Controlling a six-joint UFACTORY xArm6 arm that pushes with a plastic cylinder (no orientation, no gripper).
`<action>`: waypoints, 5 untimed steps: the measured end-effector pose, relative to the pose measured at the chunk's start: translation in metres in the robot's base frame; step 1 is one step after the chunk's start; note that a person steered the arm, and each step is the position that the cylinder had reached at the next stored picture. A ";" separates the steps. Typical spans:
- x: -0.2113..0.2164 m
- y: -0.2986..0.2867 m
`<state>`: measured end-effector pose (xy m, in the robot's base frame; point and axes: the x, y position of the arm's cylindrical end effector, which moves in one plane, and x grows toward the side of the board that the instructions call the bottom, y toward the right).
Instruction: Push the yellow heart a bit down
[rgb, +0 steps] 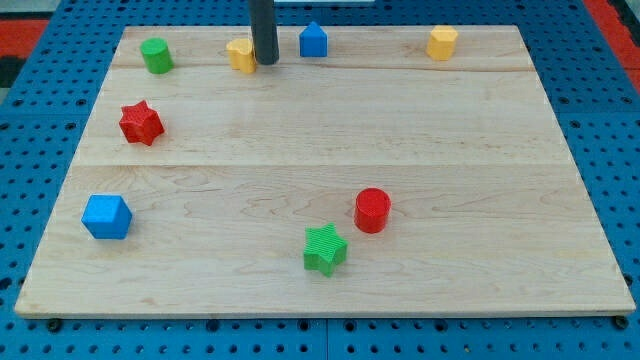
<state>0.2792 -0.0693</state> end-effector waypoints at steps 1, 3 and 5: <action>-0.030 0.025; -0.087 -0.019; -0.033 -0.049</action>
<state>0.2463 -0.1180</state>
